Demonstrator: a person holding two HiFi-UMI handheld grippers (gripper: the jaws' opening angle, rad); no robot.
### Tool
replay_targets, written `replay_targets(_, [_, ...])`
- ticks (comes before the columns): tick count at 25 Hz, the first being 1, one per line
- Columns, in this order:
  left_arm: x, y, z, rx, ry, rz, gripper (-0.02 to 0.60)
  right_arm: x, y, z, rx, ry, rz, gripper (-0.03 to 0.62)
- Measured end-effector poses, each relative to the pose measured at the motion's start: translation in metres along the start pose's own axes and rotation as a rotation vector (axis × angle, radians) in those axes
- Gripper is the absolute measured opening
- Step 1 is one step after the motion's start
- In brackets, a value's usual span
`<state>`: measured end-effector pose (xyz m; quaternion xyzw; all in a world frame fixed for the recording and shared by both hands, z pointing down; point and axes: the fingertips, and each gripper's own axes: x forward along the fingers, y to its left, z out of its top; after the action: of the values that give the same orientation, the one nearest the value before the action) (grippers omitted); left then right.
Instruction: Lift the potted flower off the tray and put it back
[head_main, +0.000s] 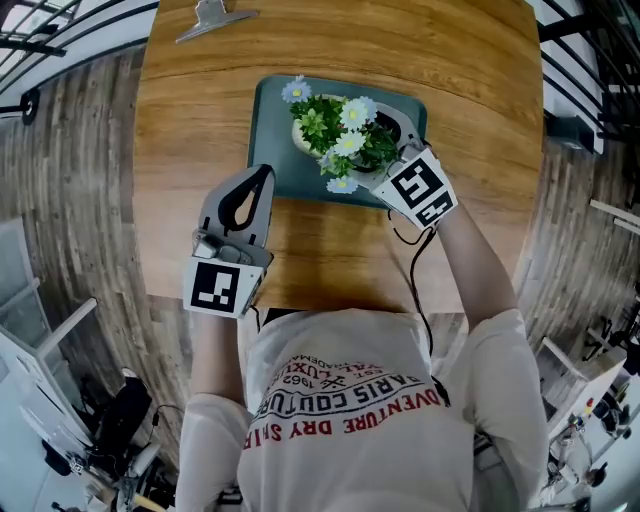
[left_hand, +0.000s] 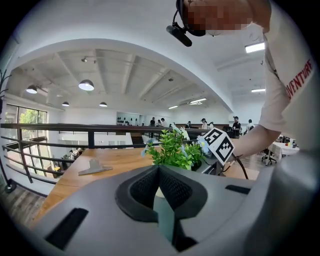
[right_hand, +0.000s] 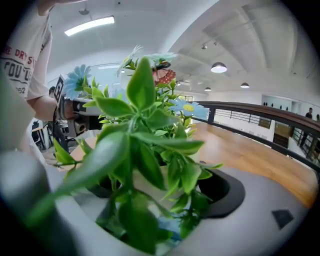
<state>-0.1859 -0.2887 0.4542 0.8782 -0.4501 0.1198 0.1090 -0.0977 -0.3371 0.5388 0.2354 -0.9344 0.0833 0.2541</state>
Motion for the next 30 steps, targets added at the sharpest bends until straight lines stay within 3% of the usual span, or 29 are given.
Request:
replay_targets(16, [-0.073,-0.001,0.088,0.159,-0.157,-0.029,0.012,-0.14,0.024,0.098,0.099,-0.158,-0.455,0.471])
replay_targets(25, [-0.116,-0.008,0.132,0.213,-0.255,-0.03,0.012,-0.205,0.043,0.111,0.168,-0.198,-0.656,0.471])
replay_targets(30, [-0.119,-0.015,0.149,0.238,-0.278,-0.034,0.012,-0.233,0.045,0.116,0.193,-0.216,-0.716,0.471])
